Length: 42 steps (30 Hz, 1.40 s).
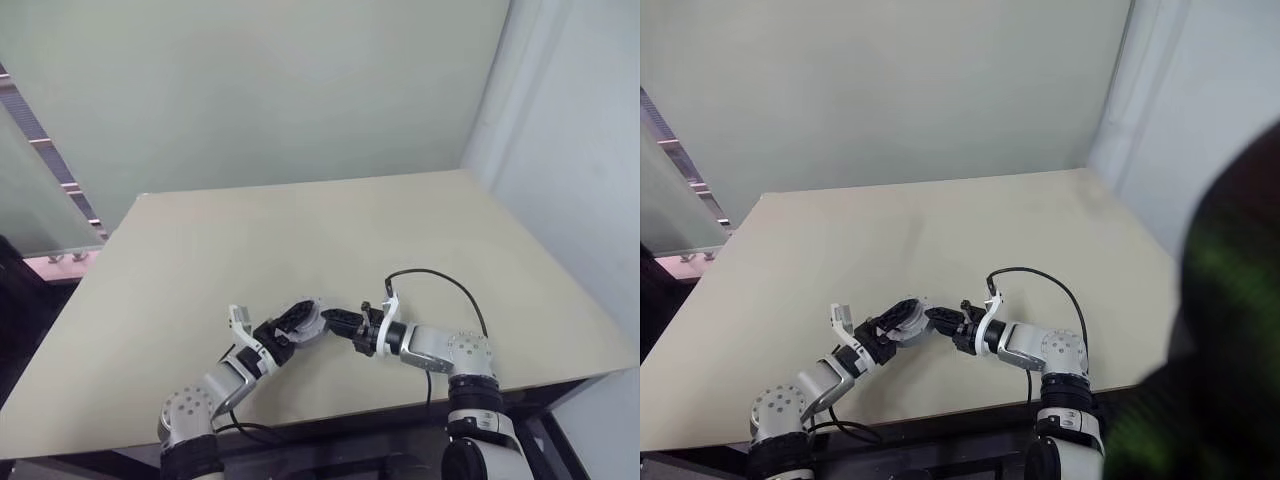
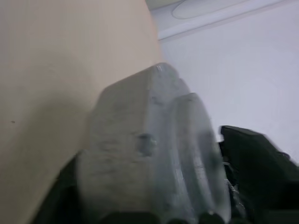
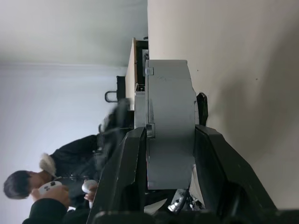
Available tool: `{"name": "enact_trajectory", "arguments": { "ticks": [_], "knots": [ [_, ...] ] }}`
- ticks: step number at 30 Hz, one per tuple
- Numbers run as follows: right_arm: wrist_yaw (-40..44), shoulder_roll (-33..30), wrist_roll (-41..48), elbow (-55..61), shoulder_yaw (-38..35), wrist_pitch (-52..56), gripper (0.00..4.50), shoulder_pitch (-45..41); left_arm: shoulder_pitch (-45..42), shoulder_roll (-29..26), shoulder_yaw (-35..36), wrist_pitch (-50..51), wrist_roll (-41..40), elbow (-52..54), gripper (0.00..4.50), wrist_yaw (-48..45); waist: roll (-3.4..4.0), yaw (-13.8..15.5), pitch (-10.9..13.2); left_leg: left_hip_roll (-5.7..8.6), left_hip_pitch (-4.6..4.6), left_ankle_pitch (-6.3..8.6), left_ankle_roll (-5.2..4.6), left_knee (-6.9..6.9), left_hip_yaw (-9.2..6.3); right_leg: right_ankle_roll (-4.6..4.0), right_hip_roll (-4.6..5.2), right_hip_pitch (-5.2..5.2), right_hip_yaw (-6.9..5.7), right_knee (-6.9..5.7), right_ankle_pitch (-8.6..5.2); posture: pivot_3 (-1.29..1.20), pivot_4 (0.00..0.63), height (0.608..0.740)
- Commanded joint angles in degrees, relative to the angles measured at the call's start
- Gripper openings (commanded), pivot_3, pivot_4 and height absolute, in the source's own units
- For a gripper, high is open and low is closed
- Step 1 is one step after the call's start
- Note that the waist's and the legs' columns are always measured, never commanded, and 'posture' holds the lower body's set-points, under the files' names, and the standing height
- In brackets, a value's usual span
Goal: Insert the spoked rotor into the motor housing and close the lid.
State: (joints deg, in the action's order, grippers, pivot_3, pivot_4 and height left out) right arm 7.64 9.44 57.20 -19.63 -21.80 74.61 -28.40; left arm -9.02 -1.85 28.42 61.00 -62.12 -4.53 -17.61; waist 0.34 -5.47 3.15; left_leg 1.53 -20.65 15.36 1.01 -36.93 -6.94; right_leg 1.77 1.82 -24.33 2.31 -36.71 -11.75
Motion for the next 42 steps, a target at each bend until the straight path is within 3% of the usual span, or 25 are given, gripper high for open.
{"name": "enact_trajectory", "arguments": {
  "ticks": [1,15,16,19,23,28,31,34,38,42],
  "knots": [
    [0.0,6.3,3.9,2.6,0.2,-0.9,1.2,-1.4,0.1,0.1,-0.8,0.5,-2.3,2.1,2.66,1.1,0.0,0.0,0.0,0.0,0.0,0.0,0.0,0.0,0.0,0.0,0.0,0.0,0.0,0.0,0.0,0.0,0.0,0.74],
    [0.7,4.7,-0.4,4.5,5.2,-12.1,1.2,0.6,1.5,0.4,-2.7,-2.5,-5.3,3.1,2.49,2.7,0.0,0.0,0.0,0.0,0.01,0.0,0.0,-0.02,0.01,-0.01,-0.02,0.02,0.02,-0.01,0.01,0.0,0.0,0.74],
    [1.1,4.3,-0.1,4.5,5.7,-12.2,1.95,0.8,1.4,0.4,-2.8,-2.8,-5.3,3.0,2.48,2.6,-0.01,0.0,0.0,0.0,0.01,0.0,0.0,-0.03,0.02,-0.01,-0.02,0.02,0.03,-0.01,0.01,0.0,0.0,0.74],
    [2.0,3.6,-0.4,5.5,7.2,-13.0,2.93,1.5,1.0,0.4,-3.0,-3.9,-5.4,2.9,2.04,2.5,-0.01,0.1,0.0,0.03,-0.01,0.0,0.0,-0.07,-0.01,-0.01,-0.02,0.04,0.04,0.0,0.01,0.0,0.0,0.74],
    [2.8,2.0,-3.3,7.4,9.7,-16.9,4.43,2.2,0.2,0.4,-2.9,-6.4,-4.9,3.2,2.02,2.7,-0.02,0.1,0.0,0.03,0.0,0.0,0.0,-0.07,0.0,-0.02,-0.02,0.04,0.07,-0.01,0.02,0.0,0.0,0.74],
    [4.3,0.0,-7.6,9.1,11.7,-22.6,4.5,2.8,-1.3,-1.0,-1.8,-10.2,-4.2,3.3,2.02,2.7,-0.02,0.1,0.0,0.02,0.01,0.0,0.0,-0.09,0.0,-0.04,-0.02,0.04,0.05,-0.03,0.03,0.0,0.0,0.74],
    [7.9,-3.6,-13.5,12.3,17.3,-26.2,4.5,4.2,-2.5,-2.8,-1.4,-14.6,-1.0,3.3,2.02,2.8,-0.02,0.1,0.0,0.02,0.01,-0.01,0.01,-0.09,0.0,-0.05,-0.03,0.04,0.05,-0.03,0.03,0.0,0.0,0.74],
    [11.8,-7.9,-20.8,15.6,24.3,-31.6,4.5,6.2,-3.2,-5.3,-2.6,-20.2,5.1,3.3,2.02,2.6,-0.03,0.1,0.0,0.03,0.01,-0.01,0.01,-0.11,0.01,-0.05,-0.03,0.04,0.07,-0.02,0.04,0.0,0.0,0.74],
    [18.6,-16.5,-35.3,19.0,37.7,-44.1,4.5,8.4,-3.2,-9.8,-7.3,-31.9,20.6,0.5,2.02,2.8,-0.06,0.1,0.0,0.04,0.02,-0.01,0.03,-0.1,0.04,-0.06,-0.03,0.04,0.1,-0.01,0.04,0.0,0.0,0.74],
    [22.8,-20.1,-42.2,18.8,43.4,-51.9,4.5,9.1,-4.0,-12.1,-9.3,-40.0,28.8,-3.5,2.02,1.6,-0.12,0.4,0.0,0.04,0.04,-0.03,0.05,-0.1,0.03,-0.06,-0.03,0.04,0.09,-0.02,0.05,0.0,0.0,0.74]
  ]
}}
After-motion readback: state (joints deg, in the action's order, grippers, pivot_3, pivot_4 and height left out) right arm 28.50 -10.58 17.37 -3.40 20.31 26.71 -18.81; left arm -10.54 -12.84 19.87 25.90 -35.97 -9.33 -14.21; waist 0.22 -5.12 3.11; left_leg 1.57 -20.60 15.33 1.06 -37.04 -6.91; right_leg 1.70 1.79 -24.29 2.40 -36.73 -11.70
